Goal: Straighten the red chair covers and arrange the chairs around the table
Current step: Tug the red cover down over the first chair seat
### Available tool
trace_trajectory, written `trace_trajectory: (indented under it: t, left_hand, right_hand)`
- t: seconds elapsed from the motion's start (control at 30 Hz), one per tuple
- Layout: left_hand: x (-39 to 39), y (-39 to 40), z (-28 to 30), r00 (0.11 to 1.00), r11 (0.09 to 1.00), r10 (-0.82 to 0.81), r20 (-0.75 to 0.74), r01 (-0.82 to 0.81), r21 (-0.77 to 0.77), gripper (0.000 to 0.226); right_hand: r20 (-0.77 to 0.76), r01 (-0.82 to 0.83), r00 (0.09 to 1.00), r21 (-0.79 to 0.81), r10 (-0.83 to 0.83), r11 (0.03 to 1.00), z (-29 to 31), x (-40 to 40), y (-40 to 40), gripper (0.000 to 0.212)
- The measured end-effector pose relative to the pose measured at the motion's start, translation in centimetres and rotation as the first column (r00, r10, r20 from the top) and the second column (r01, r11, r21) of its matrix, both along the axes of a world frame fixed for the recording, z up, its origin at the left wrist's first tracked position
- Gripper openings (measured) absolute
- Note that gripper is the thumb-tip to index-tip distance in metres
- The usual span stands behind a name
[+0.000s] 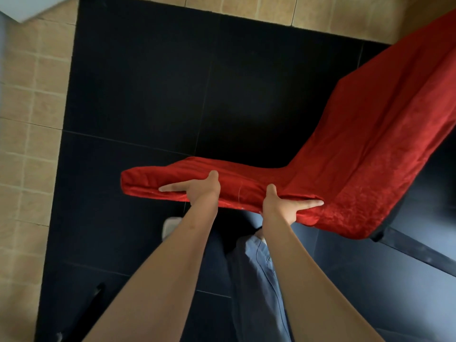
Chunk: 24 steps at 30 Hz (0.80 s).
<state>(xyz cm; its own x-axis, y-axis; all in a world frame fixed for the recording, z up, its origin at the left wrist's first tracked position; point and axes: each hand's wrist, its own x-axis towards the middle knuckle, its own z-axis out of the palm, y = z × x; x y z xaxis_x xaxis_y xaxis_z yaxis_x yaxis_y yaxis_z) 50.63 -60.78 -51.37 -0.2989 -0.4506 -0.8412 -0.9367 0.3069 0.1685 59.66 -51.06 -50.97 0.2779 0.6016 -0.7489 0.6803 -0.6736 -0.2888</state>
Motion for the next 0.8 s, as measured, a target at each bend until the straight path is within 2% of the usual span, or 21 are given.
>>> trace_trajectory:
  t: [0.17,0.33,0.4,0.47,0.57,0.63,0.67,0.73,0.8]
  left_hand:
    - [-0.1,-0.5,0.1,1.0,0.997,-0.01,-0.003,0.01,0.082,0.088]
    - [0.2,-1.9,2.1,1.0,0.987,0.027,-0.01,-0.025,0.158,0.125]
    - [0.8,-3.3,3.0,0.999,0.987,-0.02,-0.037,0.025,0.159,0.128]
    - [1.0,-5.5,4.1,0.988,0.987,-0.135,-0.077,0.141,0.077,0.118]
    - [0.2,-9.4,5.5,0.953,0.963,-0.267,-0.142,0.26,-0.066,0.098]
    - [-1.1,-12.1,5.8,0.886,0.905,-0.422,-0.193,0.398,-0.149,0.094]
    - [-1.9,-13.3,5.6,0.833,0.86,-0.508,-0.221,0.472,-0.194,0.094]
    - [-4.0,-15.4,5.2,0.698,0.747,-0.664,-0.267,0.621,-0.235,0.096]
    - [-6.3,-16.9,4.3,0.572,0.622,-0.77,-0.283,0.771,-0.135,0.1]
  right_hand:
    - [-0.027,-0.063,0.998,-0.076,0.061,0.995,0.8,0.4,0.7,0.118]
    - [0.057,-0.209,0.974,-0.125,0.218,0.97,1.7,0.7,0.9,0.117]
    - [0.08,-0.311,0.943,-0.131,0.322,0.941,2.4,0.6,0.6,0.109]
    - [0.121,-0.446,0.88,-0.118,0.458,0.887,3.2,0.3,0.2,0.1]
    - [0.175,-0.639,0.752,-0.046,0.636,0.768,4.2,-1.2,-1.1,0.085]
    - [0.169,-0.775,0.624,0.013,0.763,0.631,4.6,-2.8,-2.3,0.083]
    - [0.166,-0.847,0.528,0.041,0.833,0.529,4.7,-3.6,-3.0,0.084]
    - [0.147,-0.962,0.274,0.063,0.95,0.267,4.7,-5.5,-4.5,0.089]
    - [0.092,-0.999,0.034,0.02,0.995,0.033,4.4,-7.2,-5.8,0.096]
